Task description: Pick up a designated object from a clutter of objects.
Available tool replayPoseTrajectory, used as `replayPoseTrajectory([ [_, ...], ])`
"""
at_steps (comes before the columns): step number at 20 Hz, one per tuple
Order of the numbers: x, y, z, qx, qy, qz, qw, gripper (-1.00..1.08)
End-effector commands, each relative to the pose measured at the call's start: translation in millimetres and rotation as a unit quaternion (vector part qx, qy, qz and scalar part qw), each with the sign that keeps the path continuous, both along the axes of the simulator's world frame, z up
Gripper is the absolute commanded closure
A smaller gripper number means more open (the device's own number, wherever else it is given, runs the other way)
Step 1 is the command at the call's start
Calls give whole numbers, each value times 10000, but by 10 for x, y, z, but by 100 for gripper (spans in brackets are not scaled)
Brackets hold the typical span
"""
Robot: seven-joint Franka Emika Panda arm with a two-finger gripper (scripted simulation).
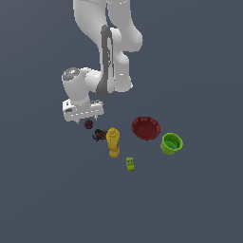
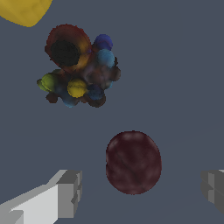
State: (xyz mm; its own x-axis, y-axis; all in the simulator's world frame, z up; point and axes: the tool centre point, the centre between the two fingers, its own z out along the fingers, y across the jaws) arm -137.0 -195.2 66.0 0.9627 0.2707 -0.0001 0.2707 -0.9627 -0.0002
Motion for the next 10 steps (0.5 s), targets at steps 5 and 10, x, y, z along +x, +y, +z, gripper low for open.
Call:
replayPoseTrajectory([
  [5, -10, -1, -261, 0, 1, 4, 10000, -92],
  [10, -10, -2, -371, 1, 0, 5, 10000, -92],
])
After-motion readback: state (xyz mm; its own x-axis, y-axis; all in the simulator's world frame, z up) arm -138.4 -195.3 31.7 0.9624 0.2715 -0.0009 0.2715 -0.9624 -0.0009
